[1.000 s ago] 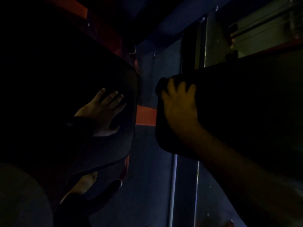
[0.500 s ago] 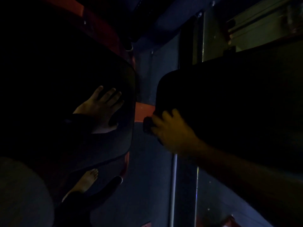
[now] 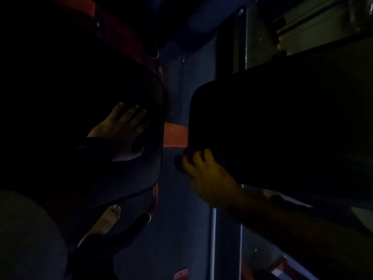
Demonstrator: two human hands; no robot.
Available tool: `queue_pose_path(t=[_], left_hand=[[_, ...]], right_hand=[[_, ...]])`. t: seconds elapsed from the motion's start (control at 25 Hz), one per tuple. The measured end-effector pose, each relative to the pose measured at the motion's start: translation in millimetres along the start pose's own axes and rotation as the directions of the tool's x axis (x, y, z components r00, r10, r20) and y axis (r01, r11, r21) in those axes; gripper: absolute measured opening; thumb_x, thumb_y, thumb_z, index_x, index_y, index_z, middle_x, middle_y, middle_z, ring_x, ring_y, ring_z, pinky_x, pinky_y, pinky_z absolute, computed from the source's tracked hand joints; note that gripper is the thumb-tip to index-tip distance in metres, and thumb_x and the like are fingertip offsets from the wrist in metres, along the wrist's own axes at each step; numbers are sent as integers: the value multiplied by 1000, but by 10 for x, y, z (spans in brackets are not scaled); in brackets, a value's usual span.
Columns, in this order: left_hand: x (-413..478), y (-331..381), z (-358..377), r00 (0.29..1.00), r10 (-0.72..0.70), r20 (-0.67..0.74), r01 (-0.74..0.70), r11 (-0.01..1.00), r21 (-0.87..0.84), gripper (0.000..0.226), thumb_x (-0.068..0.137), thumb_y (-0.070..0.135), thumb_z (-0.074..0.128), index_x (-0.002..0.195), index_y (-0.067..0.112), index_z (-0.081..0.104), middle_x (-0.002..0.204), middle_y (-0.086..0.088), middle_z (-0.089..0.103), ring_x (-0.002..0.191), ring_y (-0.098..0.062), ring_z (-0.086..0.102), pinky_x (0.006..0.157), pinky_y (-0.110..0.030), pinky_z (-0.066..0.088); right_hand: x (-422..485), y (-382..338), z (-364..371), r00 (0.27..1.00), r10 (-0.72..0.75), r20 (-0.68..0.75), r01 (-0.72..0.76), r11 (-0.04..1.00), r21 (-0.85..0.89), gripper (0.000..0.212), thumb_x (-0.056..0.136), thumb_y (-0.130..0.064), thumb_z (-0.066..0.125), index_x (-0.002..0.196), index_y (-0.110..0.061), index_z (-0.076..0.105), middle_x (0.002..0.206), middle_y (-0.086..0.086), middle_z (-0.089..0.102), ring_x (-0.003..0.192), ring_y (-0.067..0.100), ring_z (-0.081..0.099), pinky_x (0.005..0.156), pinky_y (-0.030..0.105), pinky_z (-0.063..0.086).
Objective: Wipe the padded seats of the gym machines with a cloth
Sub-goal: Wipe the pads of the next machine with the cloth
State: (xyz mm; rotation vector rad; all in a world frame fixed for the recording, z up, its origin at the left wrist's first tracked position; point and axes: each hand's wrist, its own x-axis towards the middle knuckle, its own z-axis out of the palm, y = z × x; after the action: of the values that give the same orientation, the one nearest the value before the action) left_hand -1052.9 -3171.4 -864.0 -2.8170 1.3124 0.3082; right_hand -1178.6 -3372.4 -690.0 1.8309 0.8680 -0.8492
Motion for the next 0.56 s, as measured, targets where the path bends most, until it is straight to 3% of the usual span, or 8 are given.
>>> queue_pose_path(t=[0.08, 0.2, 0.28, 0.36, 0.4, 0.48, 0.52, 0.56], left_hand=[[-11, 5, 12, 1000, -5, 2, 5, 1000, -3, 93, 87, 77, 30, 162, 24, 17, 170, -8, 7, 156, -29, 5, 122, -57, 1], [-3, -1, 6, 1000, 8, -2, -8, 1000, -20, 93, 86, 77, 30, 162, 24, 18, 170, -8, 9, 156, -29, 5, 122, -57, 0], [-11, -2, -1, 1000, -4, -5, 4, 1000, -17, 93, 86, 77, 32, 161, 24, 20, 170, -8, 10, 156, -29, 6, 121, -57, 0], [-2, -2, -29, 1000, -3, 12, 3, 1000, -21, 92, 86, 76, 32, 162, 25, 19, 170, -7, 9, 156, -28, 5, 122, -56, 0], [-3, 2, -28, 1000, -2, 27, 3, 1000, -23, 92, 87, 76, 31, 162, 25, 16, 170, -7, 6, 156, -28, 2, 122, -56, -1], [-2, 7, -12, 999, -8, 37, 9, 1000, -13, 92, 88, 76, 28, 162, 25, 10, 171, -7, 1, 157, -28, -2, 121, -56, -3], [2, 8, -5, 999, -13, 34, 13, 1000, -18, 92, 88, 76, 29, 162, 25, 11, 171, -7, 1, 157, -28, -2, 121, -56, -4], [-2, 9, -15, 999, -15, 29, 16, 999, -29, 92, 88, 76, 30, 162, 25, 12, 171, -7, 2, 157, -28, -2, 121, -56, -4]], right_hand=[[-52, 85, 22, 997, -75, 23, 74, 997, 36, 44, 104, -33, 39, 144, -23, 53, 161, 20, 24, 132, 48, 35, 109, 65, 26], [121, 581, -148, 972, 231, 36, -233, 952, 196, 48, 104, -35, 37, 150, -23, 41, 164, 16, 16, 135, 44, 32, 108, 61, 26], [109, 385, -80, 993, 116, -1, -116, 993, 31, 48, 105, -37, 37, 150, -22, 42, 161, 20, 19, 133, 47, 33, 106, 64, 24], [65, 358, -61, 999, -31, 33, 30, 999, 16, 47, 104, -38, 38, 149, -23, 44, 160, 18, 24, 131, 44, 36, 106, 62, 25], [104, 540, -37, 998, 45, 43, -47, 998, 39, 47, 103, -38, 40, 148, -26, 44, 159, 14, 26, 130, 42, 37, 106, 59, 26], [263, 1011, -180, 926, 379, 4, -375, 915, 148, 50, 100, -40, 45, 149, -28, 41, 161, 12, 24, 131, 40, 38, 107, 57, 29], [336, 1087, -196, 882, 471, -1, -466, 873, 145, 54, 100, -41, 45, 151, -26, 37, 162, 13, 21, 132, 42, 37, 108, 59, 30], [373, 1036, -189, 888, 459, -23, -456, 886, 87, 57, 100, -42, 44, 153, -23, 34, 162, 15, 20, 132, 44, 37, 108, 61, 28]])
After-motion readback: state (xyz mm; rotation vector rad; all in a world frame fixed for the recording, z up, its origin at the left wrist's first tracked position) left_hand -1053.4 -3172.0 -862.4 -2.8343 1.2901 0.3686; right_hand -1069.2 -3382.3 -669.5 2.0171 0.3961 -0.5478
